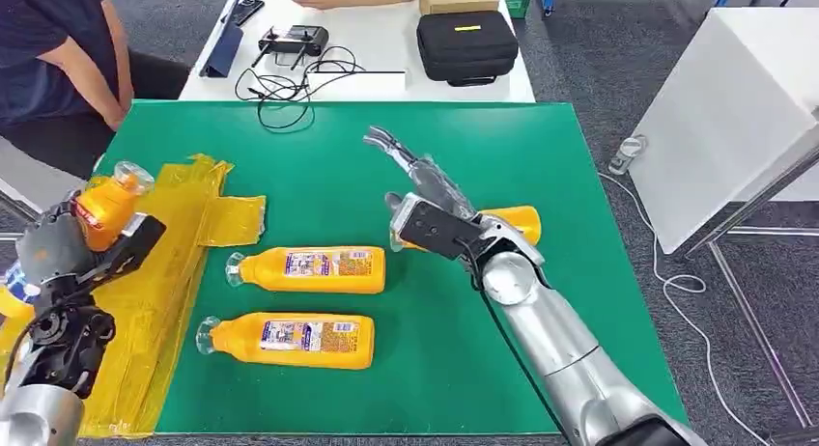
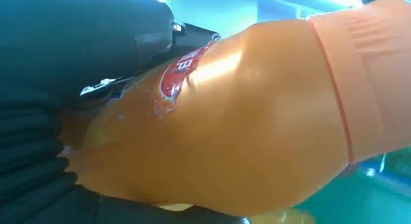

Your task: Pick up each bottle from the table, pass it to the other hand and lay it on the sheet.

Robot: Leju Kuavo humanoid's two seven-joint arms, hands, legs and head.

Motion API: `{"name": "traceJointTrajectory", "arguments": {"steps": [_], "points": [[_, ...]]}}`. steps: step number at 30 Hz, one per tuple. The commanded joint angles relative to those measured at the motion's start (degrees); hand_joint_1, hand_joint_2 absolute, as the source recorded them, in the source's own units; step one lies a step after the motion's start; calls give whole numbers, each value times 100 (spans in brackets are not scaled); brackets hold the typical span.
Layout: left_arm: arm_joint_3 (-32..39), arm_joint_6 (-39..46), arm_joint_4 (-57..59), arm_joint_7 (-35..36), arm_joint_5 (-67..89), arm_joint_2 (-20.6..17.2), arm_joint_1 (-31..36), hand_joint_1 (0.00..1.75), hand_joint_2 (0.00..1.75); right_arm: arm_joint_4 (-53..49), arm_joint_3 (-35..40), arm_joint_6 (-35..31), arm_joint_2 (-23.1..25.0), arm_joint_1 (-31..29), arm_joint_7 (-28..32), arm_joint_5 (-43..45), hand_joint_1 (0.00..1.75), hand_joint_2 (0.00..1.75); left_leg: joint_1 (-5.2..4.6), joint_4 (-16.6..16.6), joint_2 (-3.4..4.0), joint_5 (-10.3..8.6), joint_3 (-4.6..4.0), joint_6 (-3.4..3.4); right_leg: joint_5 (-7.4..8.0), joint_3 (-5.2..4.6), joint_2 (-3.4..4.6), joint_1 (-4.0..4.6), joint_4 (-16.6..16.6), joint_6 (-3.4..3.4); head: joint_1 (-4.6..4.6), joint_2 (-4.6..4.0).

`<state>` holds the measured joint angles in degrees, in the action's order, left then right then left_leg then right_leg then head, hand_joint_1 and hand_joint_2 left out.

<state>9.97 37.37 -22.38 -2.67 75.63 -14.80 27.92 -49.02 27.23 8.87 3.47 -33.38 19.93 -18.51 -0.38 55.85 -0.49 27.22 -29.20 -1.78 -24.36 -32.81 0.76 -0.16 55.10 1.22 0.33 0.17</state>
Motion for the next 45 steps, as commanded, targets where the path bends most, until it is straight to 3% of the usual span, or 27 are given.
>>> {"name": "traceJointTrajectory", "arguments": {"steps": [1, 6, 10, 11, 21, 22, 23, 32, 33, 35, 36, 40, 44, 45], "points": [[-447, -183, 829, -359, 233, 690, 328, 175, 175, 563, 302, -67, -93, -245, -35, 133, 0, 0, 1, -1, -18, -1, 5, 5, -4, 12, -22, 1, -3, 2, 2, 0], [-606, -176, 774, -771, 252, 986, 156, 175, 175, 551, 297, -74, -19, -175, -105, 141, 0, 0, 1, -4, -14, 2, 12, 6, -7, 19, -22, -1, -5, 2, 0, 0], [-705, -665, 760, -790, 181, 1070, 74, 175, 175, 694, 360, -45, 49, -224, -113, 109, 0, 0, 5, -1, -9, 6, 14, 10, -8, 25, -19, 2, -6, 2, 0, -2], [-763, -871, 824, -770, 217, 1059, 113, 59, 175, 713, 363, -25, 60, -232, -114, 108, 0, 0, 5, 1, -5, 5, 7, 8, -6, 16, -14, 0, -3, 1, 0, 0], [-764, -882, 821, -768, 216, 1051, 120, 59, 175, 716, 364, -31, 66, -222, -114, 108, 0, 0, 5, 2, -4, 3, 3, 7, -3, 9, -11, -1, -1, 1, 0, 0], [-749, -1103, 858, -687, 173, 1044, 142, 0, 175, 722, 375, -8, 61, -227, -124, 93, 0, 0, 2, 0, -4, 2, 1, 5, -2, 5, -10, -4, 0, 1, -2, 0], [-753, -1302, 873, -651, 152, 1049, 147, 0, 0, 726, 388, -1, 65, -221, -134, 75, 0, 0, 6, 3, -5, 6, 9, 10, -6, 16, -14, 1, 0, 1, 0, 0], [-682, -1852, 830, -233, -16, 982, 143, 0, 0, 699, 859, 126, 124, -45, -401, -497, 0, 0, 3, -2, 0, 3, 8, 7, -3, 10, -6, -2, 0, 0, 0, 0], [-627, -1827, 824, -249, -105, 975, 161, 0, 0, 661, 923, 108, 150, 2, -478, -625, 0, 175, 8, -2, 1, 7, 17, 13, -6, 21, -9, 2, -1, -2, 0, 0], [-511, -1755, 813, -286, -286, 972, 192, 0, 0, 598, 1015, 134, 185, 90, -538, -767, 0, 175, 5, -2, 6, 4, 8, 8, -1, 9, -1, -1, -1, -1, -2, 0], [-489, -1699, 794, -316, -338, 956, 207, 0, 0, 560, 1086, 138, 201, 147, -562, -844, 0, 0, 11, -2, 9, 8, 17, 14, -4, 19, -1, 4, -2, -2, 0, 0], [-253, -1424, 759, -533, -771, 917, 276, 0, 0, 468, 1348, 95, 216, 223, -607, -1053, 0, 0, 9, 1, 2, 5, 9, 10, -3, 10, -5, 1, 4, -1, -2, -2], [233, -1366, 661, -1222, -1647, 879, 466, 0, 0, 402, 1816, -19, 202, 262, -672, -1306, 0, 0, 12, 4, 1, 3, -1, 8, -1, 1, -7, 3, 8, -1, -2, -2], [378, -1403, 618, -1476, -1940, 877, 512, 0, 0, 341, 1939, -52, 195, 288, -735, -1384, 0, 175, 15, 8, 1, 6, 1, 12, -4, 5, -10, 6, 11, -1, 2, 0]]}}
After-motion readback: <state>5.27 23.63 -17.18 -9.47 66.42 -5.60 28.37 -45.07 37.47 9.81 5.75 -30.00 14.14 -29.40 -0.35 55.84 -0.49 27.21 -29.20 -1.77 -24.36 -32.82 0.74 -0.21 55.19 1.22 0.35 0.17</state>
